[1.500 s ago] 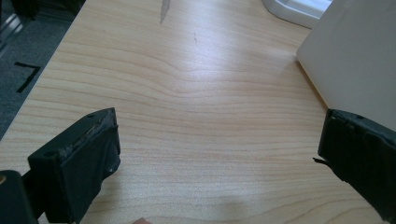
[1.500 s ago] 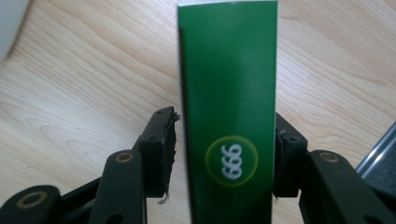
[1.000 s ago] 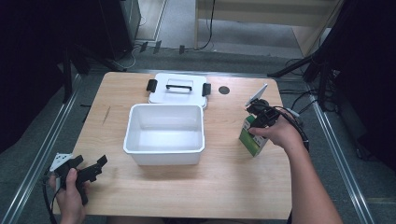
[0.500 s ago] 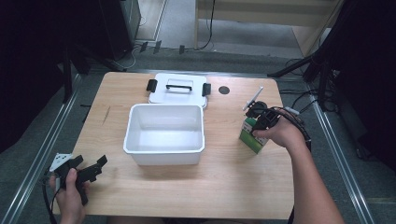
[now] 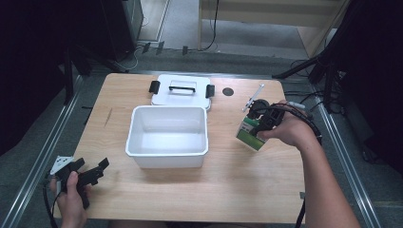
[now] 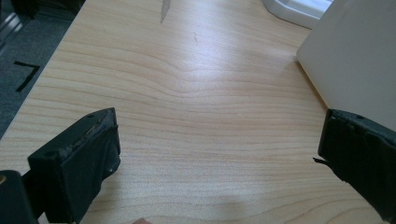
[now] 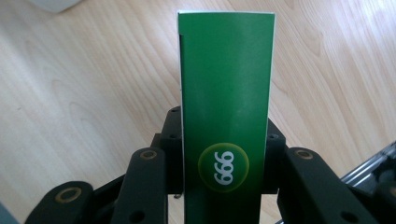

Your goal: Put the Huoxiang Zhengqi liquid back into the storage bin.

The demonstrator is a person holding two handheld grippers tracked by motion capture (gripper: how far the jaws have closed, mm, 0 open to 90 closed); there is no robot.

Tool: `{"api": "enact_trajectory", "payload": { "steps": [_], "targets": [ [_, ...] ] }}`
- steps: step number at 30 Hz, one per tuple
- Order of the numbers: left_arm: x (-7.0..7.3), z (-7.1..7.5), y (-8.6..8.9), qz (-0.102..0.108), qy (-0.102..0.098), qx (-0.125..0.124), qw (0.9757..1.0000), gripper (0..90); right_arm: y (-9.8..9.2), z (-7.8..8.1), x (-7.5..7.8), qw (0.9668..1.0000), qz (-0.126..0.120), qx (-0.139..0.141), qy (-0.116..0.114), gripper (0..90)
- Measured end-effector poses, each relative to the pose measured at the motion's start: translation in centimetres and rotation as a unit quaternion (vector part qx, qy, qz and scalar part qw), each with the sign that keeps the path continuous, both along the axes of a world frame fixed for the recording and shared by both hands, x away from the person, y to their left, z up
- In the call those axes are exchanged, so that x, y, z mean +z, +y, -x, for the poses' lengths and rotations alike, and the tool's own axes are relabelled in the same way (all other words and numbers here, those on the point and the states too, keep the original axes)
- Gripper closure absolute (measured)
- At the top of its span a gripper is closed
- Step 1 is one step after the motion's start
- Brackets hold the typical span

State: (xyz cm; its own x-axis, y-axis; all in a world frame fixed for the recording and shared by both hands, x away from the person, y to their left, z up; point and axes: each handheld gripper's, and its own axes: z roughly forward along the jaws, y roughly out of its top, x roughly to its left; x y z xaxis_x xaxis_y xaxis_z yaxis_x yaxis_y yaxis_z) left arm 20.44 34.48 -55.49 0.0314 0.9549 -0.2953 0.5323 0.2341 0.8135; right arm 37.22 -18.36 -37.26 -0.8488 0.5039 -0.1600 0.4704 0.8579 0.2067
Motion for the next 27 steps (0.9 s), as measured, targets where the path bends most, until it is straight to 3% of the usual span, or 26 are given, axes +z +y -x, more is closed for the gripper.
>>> {"api": "enact_trajectory", "payload": {
  "steps": [3,5,7,13,20,23,27],
  "targets": [
    [0.0,0.0,0.0,-0.001,0.0,-0.001,1.0,0.0,0.5,0.2,0.4,0.9998,0.002,0.022,0.002,64.9],
    [0.0,0.0,0.0,0.001,0.0,0.0,1.0,0.0,1.2,0.4,1.1,0.998,0.0,0.064,0.003,64.9],
    [0.0,0.0,0.0,0.001,-0.001,0.001,1.0,0.0,1.5,0.5,1.6,0.9971,-0.002,0.076,0.001,64.9],
    [0.0,0.0,0.0,0.002,0.0,0.001,1.0,0.0,2.3,0.7,3.5,0.9948,-0.005,0.101,-0.014,64.9],
    [0.0,0.0,-0.1,0.002,-0.001,0.003,1.0,0.0,3.2,1.0,5.5,0.9922,-0.007,0.124,-0.011,64.9],
    [0.0,0.0,0.0,0.004,0.0,0.001,1.0,0.0,3.7,1.1,6.3,0.9904,-0.022,0.136,-0.011,64.9],
    [0.0,-0.1,0.0,0.006,0.0,0.0,1.0,0.0,4.4,1.1,7.0,0.988,-0.012,0.154,-0.007,64.9]
  ]
}}
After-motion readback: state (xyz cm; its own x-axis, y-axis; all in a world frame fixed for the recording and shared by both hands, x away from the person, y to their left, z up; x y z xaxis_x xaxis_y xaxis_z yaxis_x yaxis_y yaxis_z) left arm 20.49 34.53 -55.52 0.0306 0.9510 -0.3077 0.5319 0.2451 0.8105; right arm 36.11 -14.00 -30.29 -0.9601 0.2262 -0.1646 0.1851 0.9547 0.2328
